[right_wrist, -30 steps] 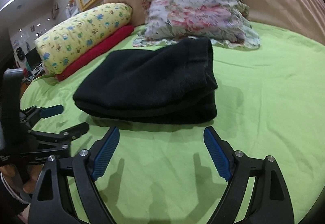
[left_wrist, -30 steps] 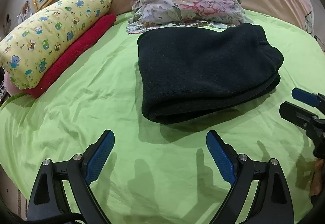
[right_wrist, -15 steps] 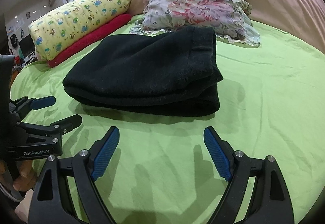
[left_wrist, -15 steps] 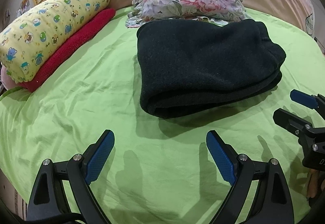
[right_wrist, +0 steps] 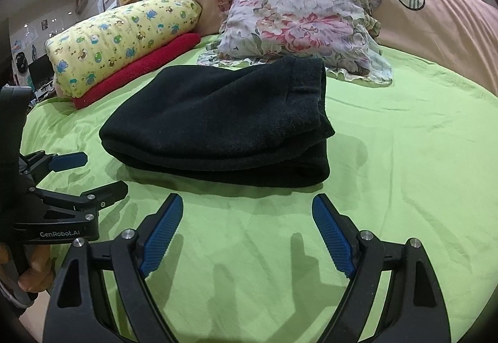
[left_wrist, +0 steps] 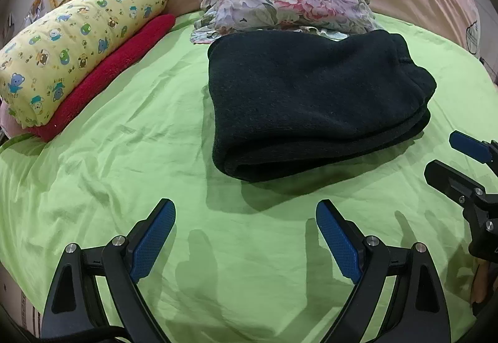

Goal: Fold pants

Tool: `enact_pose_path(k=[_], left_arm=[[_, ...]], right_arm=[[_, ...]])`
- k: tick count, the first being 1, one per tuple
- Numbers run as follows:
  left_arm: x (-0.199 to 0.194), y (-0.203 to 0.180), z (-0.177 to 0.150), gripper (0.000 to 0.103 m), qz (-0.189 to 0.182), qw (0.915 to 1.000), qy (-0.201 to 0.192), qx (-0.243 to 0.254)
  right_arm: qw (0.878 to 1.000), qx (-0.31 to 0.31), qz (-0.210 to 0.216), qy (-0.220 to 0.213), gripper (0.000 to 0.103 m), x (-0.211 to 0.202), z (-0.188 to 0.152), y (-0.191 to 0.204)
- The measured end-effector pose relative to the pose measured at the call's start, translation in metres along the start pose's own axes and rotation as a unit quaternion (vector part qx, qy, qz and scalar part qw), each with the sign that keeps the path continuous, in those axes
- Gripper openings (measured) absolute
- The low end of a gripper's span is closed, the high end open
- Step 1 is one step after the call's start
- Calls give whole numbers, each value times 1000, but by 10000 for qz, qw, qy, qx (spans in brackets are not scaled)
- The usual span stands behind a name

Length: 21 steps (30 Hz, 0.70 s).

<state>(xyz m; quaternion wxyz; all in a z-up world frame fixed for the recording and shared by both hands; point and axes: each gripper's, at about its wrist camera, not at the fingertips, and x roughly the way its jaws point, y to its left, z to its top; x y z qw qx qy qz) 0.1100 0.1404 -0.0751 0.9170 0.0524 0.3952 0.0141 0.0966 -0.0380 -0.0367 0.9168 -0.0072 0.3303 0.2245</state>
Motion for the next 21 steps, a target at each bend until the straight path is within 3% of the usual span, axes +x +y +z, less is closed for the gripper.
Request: enact_pose_path(k=[21], left_arm=[[2, -1, 1, 93, -32, 10000, 34, 24]], right_arm=[[10000, 8, 6, 26, 85, 1, 0, 0]])
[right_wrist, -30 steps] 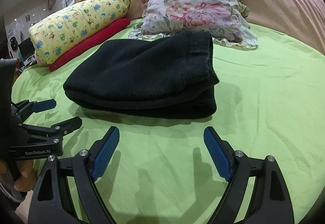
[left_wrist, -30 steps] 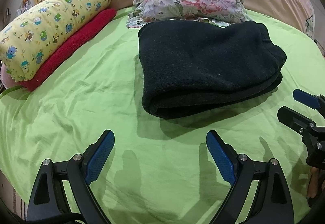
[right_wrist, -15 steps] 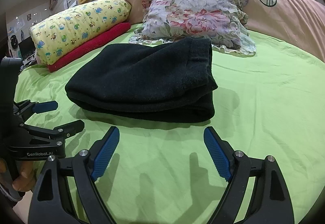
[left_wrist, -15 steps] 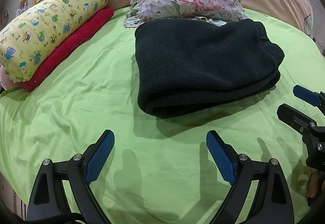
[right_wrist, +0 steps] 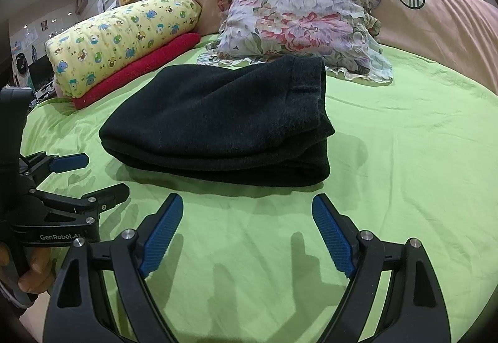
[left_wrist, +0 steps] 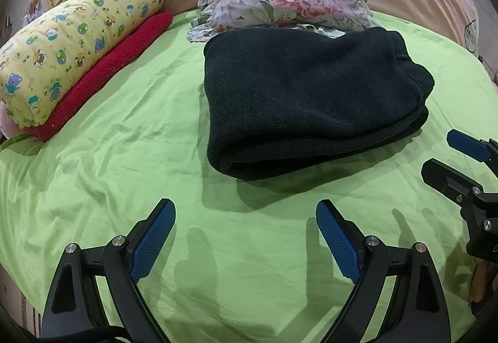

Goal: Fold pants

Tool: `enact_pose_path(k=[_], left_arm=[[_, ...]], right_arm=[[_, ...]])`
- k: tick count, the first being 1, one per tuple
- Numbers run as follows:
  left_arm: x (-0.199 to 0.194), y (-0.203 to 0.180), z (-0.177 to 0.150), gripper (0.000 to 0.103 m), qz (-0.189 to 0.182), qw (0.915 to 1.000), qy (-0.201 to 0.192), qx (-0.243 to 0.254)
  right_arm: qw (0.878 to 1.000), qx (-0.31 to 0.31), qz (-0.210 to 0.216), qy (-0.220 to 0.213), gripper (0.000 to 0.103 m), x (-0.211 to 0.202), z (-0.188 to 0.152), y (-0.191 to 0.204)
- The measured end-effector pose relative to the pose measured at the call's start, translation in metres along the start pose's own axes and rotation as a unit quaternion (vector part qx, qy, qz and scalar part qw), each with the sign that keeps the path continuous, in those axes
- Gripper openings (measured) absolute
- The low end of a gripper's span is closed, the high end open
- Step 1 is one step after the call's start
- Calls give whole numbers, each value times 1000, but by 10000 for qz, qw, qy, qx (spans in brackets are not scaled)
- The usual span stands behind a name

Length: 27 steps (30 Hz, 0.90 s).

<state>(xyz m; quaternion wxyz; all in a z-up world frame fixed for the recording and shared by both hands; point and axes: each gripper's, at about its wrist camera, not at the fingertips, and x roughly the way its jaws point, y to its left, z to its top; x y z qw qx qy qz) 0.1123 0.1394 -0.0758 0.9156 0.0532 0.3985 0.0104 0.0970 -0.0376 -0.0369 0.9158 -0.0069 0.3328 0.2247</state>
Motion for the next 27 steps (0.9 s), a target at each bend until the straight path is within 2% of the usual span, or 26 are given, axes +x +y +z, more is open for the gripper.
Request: enact_pose_path(k=[27], left_arm=[[-13, 0, -4, 93, 129, 9996, -254, -34]], right_arm=[[10000, -4, 3, 70, 85, 4, -1, 1]])
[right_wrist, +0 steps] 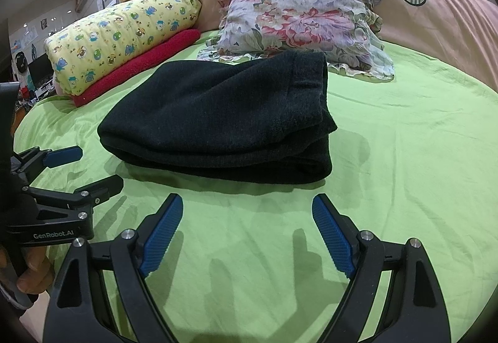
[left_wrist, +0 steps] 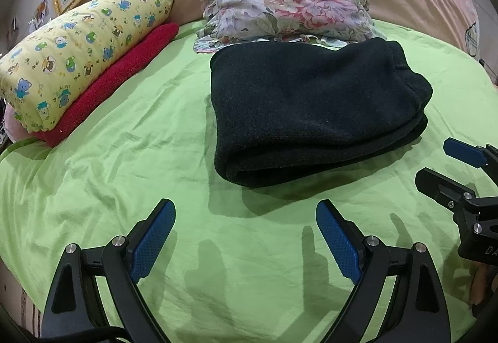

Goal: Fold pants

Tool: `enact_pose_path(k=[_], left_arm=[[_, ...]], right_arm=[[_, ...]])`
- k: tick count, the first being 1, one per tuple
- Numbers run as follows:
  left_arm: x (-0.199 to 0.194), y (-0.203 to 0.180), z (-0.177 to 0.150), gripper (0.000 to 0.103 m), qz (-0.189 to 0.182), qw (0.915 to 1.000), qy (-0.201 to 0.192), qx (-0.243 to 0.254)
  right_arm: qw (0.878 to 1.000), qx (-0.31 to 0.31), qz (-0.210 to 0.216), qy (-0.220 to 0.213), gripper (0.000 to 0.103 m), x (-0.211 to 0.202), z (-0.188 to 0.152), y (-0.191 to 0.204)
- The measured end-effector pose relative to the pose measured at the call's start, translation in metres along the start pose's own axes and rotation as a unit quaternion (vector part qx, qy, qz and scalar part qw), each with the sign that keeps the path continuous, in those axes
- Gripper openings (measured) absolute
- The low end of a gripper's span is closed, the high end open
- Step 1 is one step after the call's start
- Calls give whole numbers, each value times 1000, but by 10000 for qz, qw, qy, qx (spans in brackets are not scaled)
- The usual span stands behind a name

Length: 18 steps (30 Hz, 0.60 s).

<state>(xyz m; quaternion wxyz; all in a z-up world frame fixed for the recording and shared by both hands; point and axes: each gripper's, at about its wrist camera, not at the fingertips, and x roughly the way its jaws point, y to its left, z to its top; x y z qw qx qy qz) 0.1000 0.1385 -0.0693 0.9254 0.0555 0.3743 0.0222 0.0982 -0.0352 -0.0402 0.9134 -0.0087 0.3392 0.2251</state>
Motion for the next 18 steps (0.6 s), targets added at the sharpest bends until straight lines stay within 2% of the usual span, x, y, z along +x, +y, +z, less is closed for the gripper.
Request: enact_pose_path(k=[18], left_arm=[[-1, -5, 2, 93, -63, 10000, 4, 63]], right_arm=[[10000, 0, 2, 3, 86, 0, 0, 0]])
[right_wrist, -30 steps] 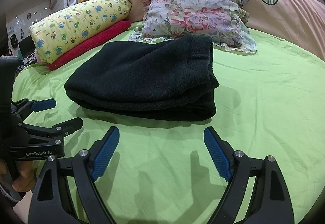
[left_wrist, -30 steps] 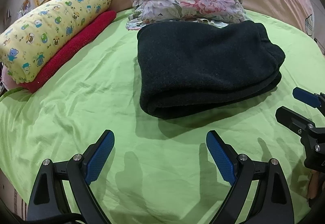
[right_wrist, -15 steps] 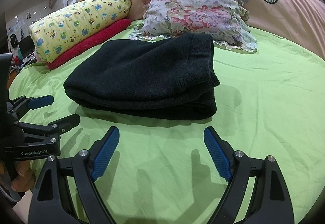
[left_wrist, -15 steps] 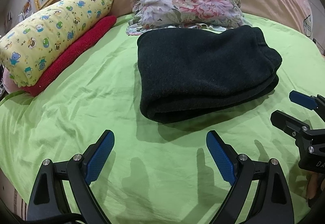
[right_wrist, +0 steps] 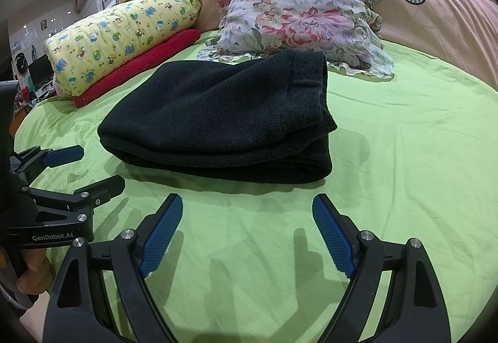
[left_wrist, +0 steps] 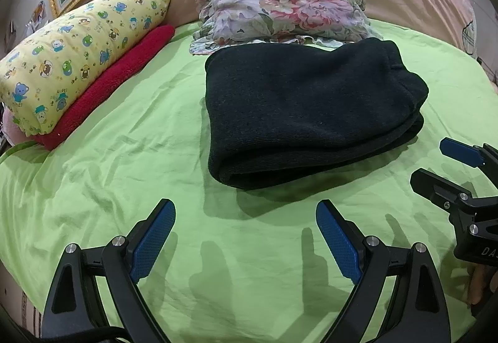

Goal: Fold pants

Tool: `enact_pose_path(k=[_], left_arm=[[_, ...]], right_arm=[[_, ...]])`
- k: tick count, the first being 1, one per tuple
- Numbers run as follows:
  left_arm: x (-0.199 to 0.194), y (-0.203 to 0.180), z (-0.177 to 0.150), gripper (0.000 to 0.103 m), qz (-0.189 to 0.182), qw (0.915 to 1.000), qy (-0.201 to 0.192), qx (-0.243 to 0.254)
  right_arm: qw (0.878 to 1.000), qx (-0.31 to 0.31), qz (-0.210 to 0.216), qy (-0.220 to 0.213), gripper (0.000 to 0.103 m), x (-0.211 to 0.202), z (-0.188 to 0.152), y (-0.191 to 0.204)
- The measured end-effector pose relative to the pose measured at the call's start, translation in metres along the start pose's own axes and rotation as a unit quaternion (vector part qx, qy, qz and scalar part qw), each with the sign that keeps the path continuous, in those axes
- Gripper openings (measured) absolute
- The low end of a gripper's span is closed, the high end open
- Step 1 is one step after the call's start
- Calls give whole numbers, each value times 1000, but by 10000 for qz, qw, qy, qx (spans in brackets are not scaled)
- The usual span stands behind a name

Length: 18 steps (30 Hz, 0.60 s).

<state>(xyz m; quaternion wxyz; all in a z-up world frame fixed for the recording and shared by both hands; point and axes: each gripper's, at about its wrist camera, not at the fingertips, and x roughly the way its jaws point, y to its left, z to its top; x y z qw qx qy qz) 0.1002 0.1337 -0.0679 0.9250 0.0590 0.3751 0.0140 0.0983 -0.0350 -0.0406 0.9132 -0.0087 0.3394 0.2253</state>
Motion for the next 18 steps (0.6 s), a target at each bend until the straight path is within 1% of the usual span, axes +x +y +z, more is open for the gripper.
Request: enact_pose_path(k=[12, 18], left_arm=[[1, -1, 1, 93, -67, 10000, 7, 29], [3, -2, 3, 93, -92, 9999, 108, -9]], right_arm=[[10000, 2, 7, -7, 86, 0, 0, 0], [10000, -3, 2, 4, 86, 0, 1, 0]])
